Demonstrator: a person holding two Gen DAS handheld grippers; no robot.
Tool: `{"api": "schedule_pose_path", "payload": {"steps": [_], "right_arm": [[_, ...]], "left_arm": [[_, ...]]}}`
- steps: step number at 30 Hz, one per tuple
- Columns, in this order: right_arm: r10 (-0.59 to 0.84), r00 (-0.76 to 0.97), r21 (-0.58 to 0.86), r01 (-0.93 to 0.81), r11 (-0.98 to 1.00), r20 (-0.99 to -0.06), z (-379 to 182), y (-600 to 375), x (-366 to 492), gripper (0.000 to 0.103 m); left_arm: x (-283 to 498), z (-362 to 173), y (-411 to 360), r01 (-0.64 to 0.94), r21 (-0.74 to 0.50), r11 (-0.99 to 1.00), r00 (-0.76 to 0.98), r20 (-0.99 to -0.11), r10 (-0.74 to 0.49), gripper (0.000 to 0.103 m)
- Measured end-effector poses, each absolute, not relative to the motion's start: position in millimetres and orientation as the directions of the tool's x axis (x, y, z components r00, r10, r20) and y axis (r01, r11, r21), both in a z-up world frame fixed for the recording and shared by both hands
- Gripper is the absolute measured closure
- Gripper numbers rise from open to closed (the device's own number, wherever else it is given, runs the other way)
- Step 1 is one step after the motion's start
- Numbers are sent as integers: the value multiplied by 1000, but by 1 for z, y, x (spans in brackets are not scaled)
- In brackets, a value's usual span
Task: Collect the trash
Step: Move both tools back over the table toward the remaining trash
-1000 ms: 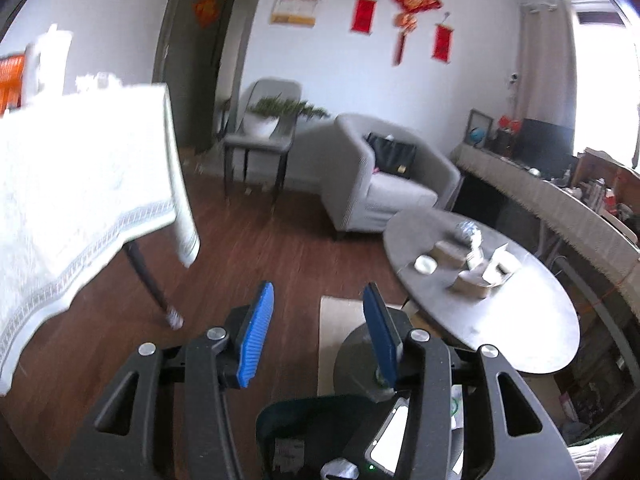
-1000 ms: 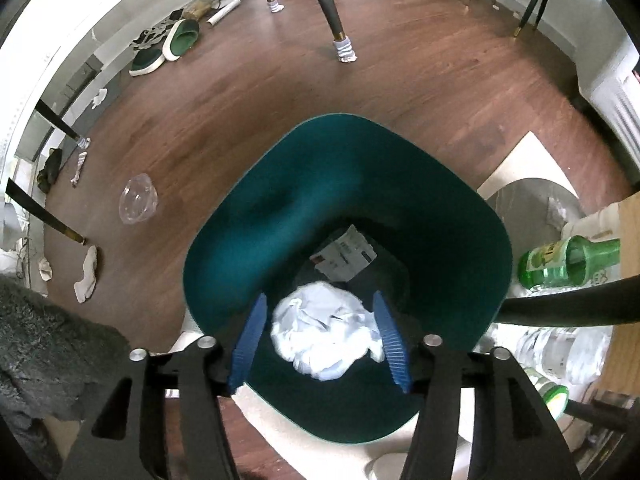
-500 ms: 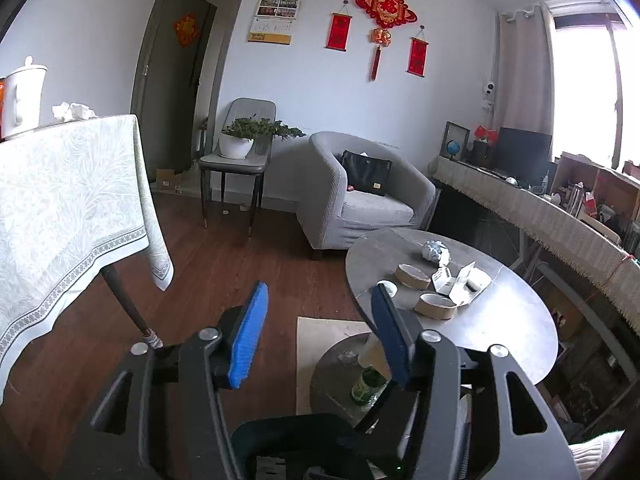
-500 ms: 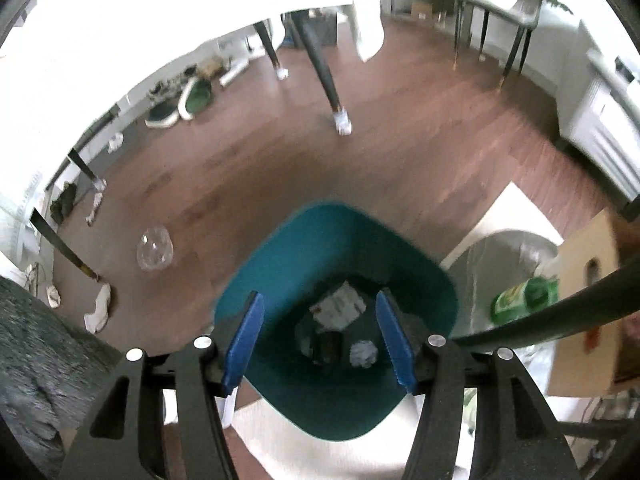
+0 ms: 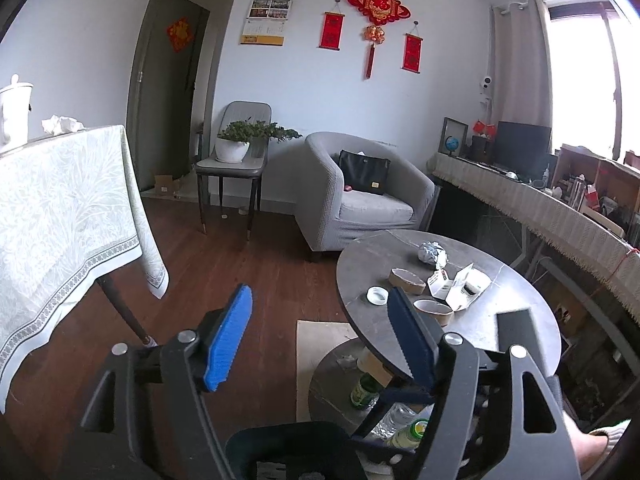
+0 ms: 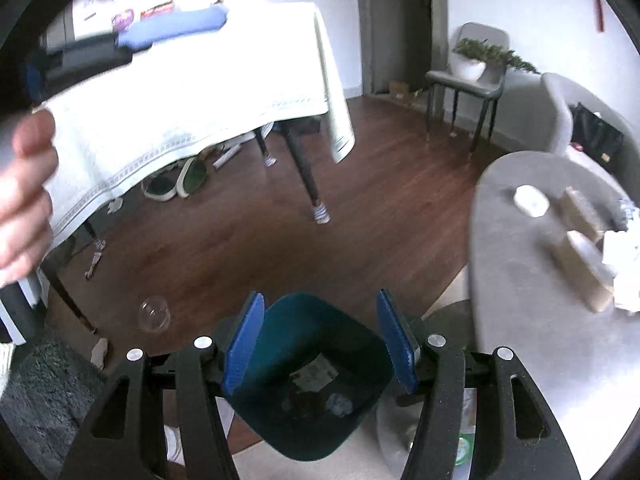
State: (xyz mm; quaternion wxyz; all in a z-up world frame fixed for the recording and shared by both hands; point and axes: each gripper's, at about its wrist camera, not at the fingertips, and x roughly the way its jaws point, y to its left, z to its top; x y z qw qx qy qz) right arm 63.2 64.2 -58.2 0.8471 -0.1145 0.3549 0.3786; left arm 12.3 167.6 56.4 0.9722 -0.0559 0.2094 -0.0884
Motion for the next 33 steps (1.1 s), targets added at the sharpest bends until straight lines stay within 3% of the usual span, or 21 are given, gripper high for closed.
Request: {"api": "schedule_pose_path", "payload": {"steps": [10,20,33], "right_arm": [[501,630,37,-601,799,-594,-25,-2,87,42],[417,726,87,-446,891,-546,-12,-84,125,34],[365,756,114,-364,924,-543,-12,-135,156,33]], "left_arm": [[29,53,142,170,-121,978,894,-399,-204,13],[63,32,102,173,-40,984,853,-494,-170,9],[91,17,76,254,-142,957,810,-509,-291,4]]}}
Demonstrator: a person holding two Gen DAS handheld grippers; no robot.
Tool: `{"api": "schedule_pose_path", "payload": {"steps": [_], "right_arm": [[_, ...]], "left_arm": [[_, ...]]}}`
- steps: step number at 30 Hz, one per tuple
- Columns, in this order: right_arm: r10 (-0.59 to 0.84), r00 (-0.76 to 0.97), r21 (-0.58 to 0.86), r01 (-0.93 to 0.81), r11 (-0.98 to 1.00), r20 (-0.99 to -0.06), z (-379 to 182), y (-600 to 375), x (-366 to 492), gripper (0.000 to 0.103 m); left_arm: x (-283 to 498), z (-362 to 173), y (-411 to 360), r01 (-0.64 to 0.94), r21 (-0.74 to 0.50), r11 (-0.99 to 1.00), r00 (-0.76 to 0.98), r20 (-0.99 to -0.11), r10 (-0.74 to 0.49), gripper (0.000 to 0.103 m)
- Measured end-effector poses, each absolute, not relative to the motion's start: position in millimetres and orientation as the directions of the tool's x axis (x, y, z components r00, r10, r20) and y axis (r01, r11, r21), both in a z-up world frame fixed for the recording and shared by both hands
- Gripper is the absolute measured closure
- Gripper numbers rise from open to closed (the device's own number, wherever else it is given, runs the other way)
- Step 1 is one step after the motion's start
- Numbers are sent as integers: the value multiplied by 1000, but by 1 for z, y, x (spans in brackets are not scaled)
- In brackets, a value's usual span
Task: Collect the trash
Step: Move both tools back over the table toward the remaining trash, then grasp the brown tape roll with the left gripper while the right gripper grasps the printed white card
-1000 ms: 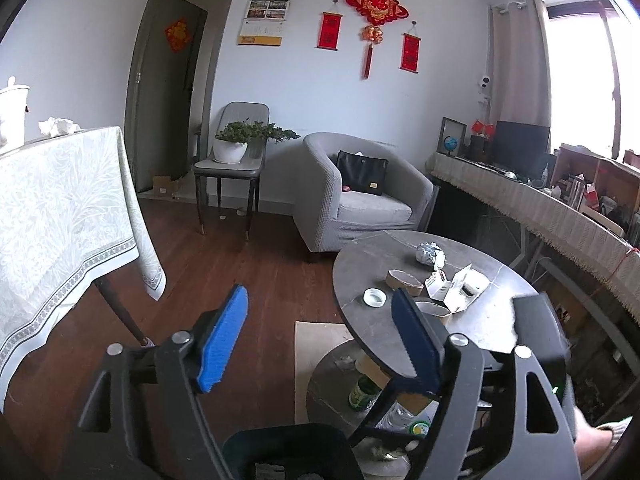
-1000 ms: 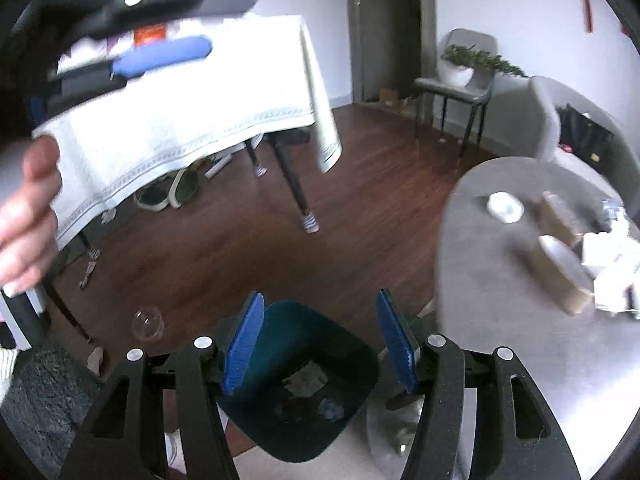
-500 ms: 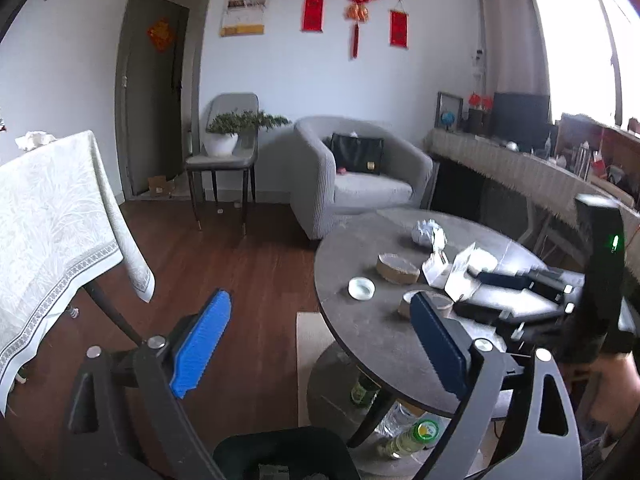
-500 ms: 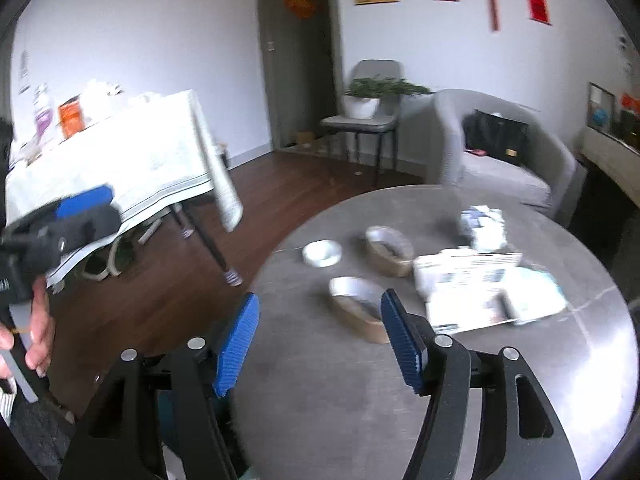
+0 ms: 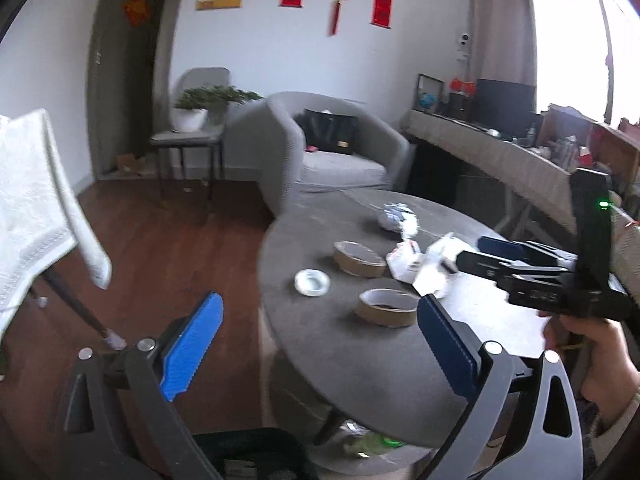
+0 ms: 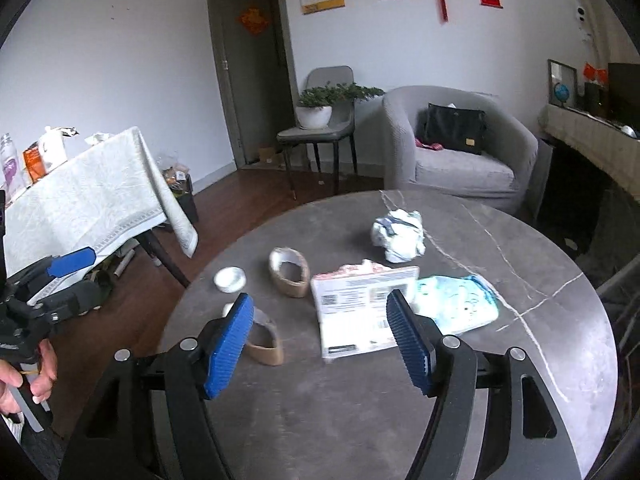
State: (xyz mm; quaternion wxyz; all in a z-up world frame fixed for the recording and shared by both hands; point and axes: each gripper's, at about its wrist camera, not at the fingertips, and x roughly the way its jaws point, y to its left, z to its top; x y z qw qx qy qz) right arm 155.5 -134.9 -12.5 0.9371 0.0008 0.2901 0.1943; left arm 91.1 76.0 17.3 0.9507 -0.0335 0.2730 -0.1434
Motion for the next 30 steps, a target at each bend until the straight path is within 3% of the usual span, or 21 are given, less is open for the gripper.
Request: {"api": "schedule_pose_path", "payload": {"steps": [7,16,30], "right_arm": [[394,735,171,-363,916,-552,-15,-156,181,28],[420,710,168,-399,902,-566,-14,-159,200,15],[453,662,176,-443,879,-597,-17,-152,220,15]], "left_arm": [[107,-2,43,291,-49,956,773,-577,-265,4],[134,-21,12,353,-79,932,703,-636,-319,4],[167,-44,-16,352,-77,933,654,-693,-303,5]]}}
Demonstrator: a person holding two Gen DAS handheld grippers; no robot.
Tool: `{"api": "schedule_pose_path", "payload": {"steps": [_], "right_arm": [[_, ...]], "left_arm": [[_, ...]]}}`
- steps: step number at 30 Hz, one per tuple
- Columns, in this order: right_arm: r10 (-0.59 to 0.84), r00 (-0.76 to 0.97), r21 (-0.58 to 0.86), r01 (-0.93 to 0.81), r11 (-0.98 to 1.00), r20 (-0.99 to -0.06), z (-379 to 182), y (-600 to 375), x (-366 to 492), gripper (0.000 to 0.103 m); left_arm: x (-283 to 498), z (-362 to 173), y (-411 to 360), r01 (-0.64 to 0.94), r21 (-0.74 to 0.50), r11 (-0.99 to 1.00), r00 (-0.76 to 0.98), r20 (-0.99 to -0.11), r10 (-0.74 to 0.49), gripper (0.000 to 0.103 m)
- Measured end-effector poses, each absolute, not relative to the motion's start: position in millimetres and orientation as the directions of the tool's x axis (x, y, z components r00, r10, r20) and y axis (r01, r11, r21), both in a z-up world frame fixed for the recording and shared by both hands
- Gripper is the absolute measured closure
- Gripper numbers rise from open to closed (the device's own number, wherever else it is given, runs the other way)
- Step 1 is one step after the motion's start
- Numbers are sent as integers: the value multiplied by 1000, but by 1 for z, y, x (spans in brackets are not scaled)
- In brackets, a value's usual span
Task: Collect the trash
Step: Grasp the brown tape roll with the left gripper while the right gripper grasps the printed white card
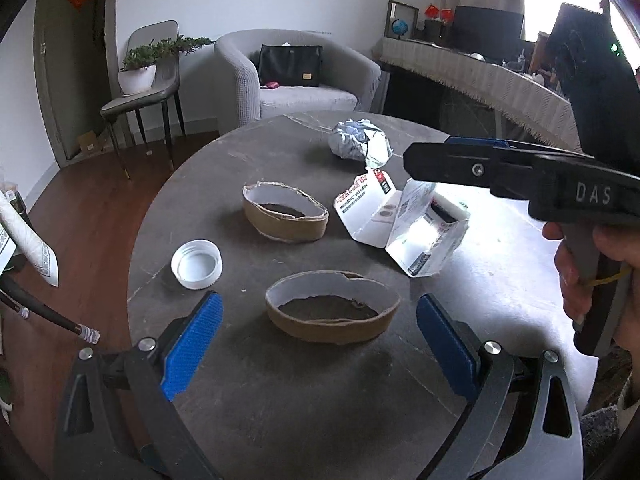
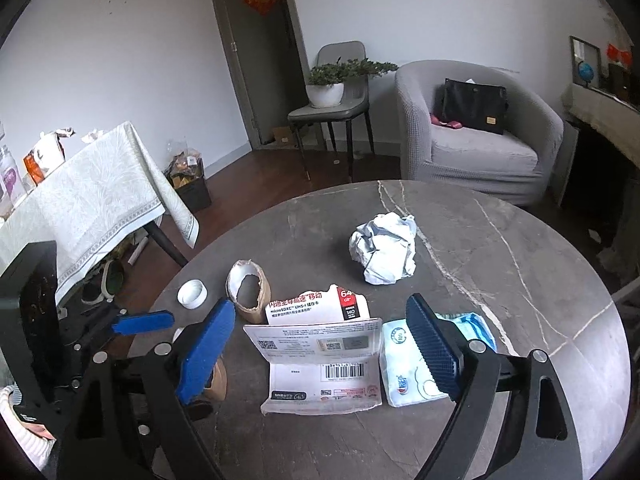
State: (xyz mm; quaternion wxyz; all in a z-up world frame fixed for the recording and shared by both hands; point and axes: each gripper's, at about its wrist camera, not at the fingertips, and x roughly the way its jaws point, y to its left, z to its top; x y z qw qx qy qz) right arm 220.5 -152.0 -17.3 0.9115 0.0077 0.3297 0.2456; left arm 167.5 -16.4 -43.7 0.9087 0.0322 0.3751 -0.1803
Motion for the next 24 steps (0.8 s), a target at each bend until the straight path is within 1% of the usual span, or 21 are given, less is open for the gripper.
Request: {"api": "schedule_pose_path", "payload": {"steps": [3,4,5,6,9,11,13,17,21,23,24], "right_arm": [[449,656,166,-448,879,-607,-20,-149,222,15],[446,656,163,-448,879,-609,-20,-149,222,15],[445,655,161,-448,880,-610,-21,-148,222,15],[443,653,159,-447,880,-615,-22,-148,223,15],[440,645,157,-448,880,-624,-26,-147,224,15],[427,644,138,-449,883,-635,-28,-144,225,15],[412,647,116,-449,886,-642,-29,-141,225,15],[399,647,98,-450,888,-650,-30,-135,225,15],[372,671,51,-445,894,-641,-28,-126,222,15],[364,679,35,-446,894,-638,-28,-123,221,20],[356,678,27,-445,895,-643,-29,-121,222,25]], "left_arm": [[169,-46,-21,361,-47,931,653,-700,-288,6],[169,-46,-22,365,-42,930,652,-702,-287,8],[170,-47,-23,368,-33,929,651,-704,-283,16],[170,-49,-24,369,-27,929,649,-708,-279,20],[171,-49,-24,371,-14,929,653,-708,-271,23],[171,-49,-23,371,-14,928,654,-706,-272,31],[170,-48,-22,369,-22,929,654,-704,-276,35],[169,-46,-15,371,-65,926,645,-700,-307,35],[164,-38,-7,373,-110,921,656,-672,-345,35],[161,-34,-2,371,-132,919,663,-655,-362,35],[160,-32,0,368,-137,920,666,-652,-363,35]]}}
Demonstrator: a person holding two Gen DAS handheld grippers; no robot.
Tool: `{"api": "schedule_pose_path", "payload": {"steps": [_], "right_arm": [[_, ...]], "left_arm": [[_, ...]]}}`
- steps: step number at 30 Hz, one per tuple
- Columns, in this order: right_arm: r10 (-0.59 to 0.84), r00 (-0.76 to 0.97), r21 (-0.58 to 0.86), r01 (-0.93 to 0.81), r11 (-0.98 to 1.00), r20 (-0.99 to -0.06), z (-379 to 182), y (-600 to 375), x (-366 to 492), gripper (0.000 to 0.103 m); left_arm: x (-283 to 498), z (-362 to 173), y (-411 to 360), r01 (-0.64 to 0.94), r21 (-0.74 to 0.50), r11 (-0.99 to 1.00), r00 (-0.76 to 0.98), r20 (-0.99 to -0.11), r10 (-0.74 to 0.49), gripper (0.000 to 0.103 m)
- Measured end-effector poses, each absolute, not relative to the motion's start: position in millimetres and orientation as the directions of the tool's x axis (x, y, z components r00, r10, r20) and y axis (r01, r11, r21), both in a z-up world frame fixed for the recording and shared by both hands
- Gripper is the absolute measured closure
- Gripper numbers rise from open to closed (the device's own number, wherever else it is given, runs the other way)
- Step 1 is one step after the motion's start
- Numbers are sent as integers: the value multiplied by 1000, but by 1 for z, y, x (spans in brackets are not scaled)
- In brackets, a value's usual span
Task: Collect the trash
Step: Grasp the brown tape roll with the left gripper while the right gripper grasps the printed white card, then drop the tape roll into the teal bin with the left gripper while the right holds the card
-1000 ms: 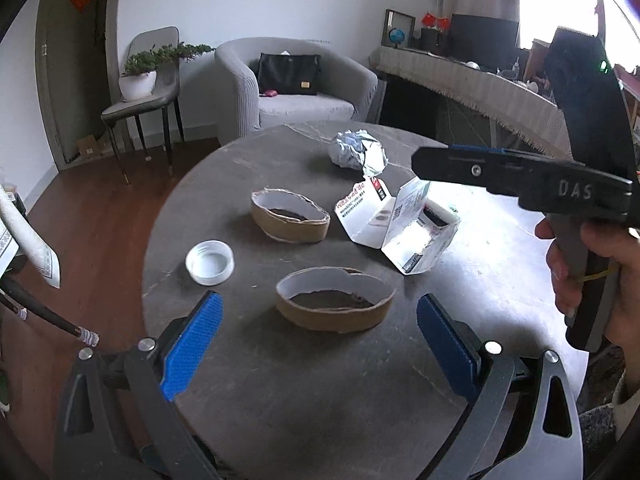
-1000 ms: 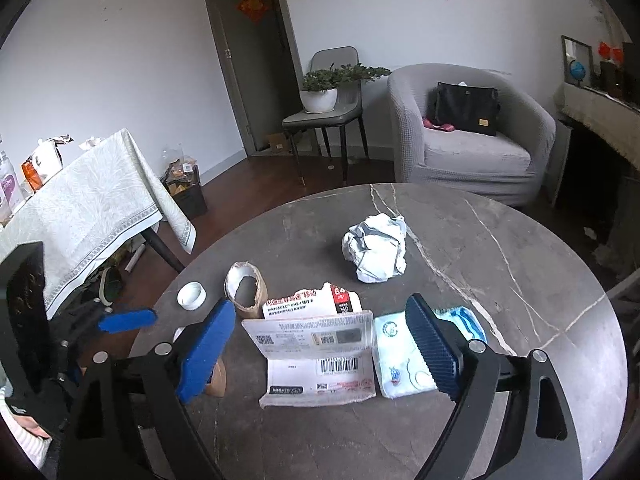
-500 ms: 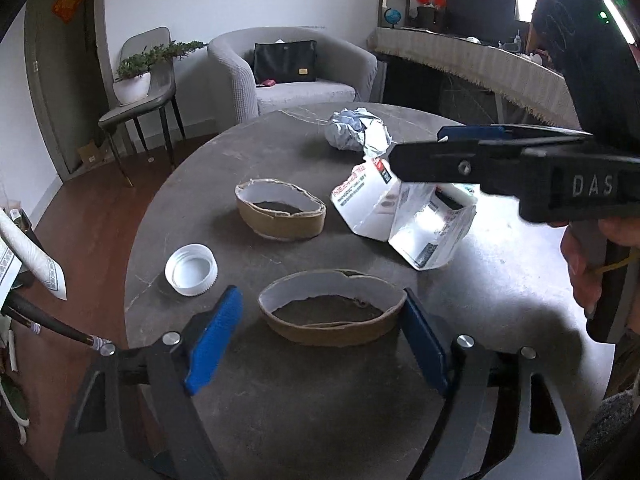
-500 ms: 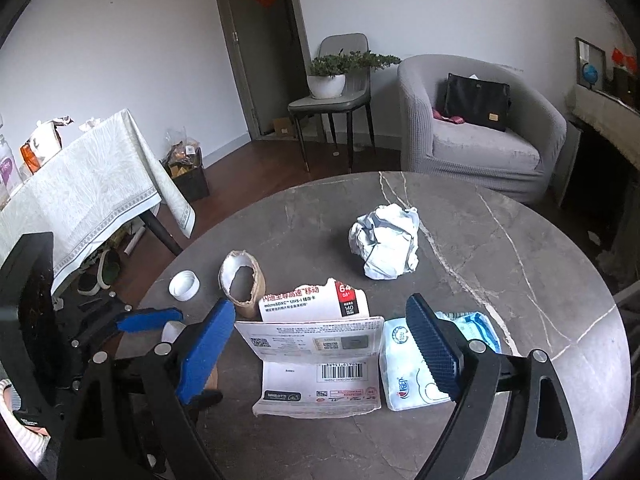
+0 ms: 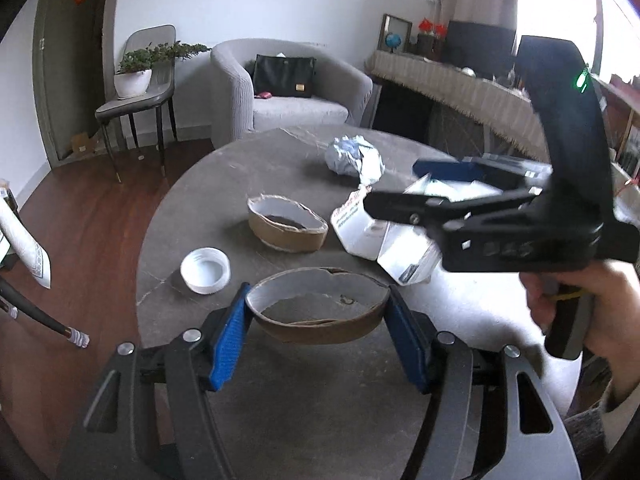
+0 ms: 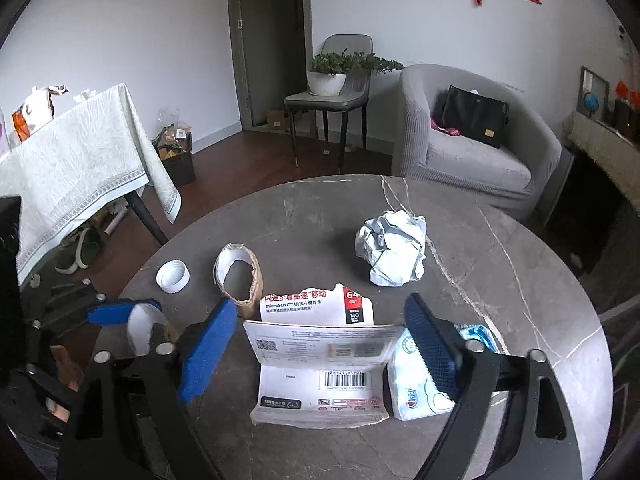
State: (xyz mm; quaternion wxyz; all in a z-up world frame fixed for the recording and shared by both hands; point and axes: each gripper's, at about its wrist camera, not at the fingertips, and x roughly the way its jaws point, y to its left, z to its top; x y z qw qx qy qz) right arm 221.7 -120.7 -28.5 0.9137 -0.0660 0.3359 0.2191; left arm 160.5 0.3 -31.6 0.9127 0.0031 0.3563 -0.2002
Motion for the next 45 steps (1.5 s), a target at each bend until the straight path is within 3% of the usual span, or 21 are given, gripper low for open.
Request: {"api": "schedule_pose_path", "payload": {"steps": [8,21,34,45], "right_arm": [[306,690,-9,-413,911,-656,-33,-109,225,27],[338,791,43,-369,928,-511,-3,-108,193,27],[472,751,69,-500,863,-462,4,-48,145,27],[549,682,72,-594,801,-484,-3,15,111,27]], "left_arm": [[154,-18,26,327,-189,926,693,-618,-371,35],[119,-8,67,245,-192,950,741,-595,-311,35],[75,-35,125,137,-131,982,689,-699,-190,35],[56,-78,154,108,-141,984,547,-818,-177,35]]}}
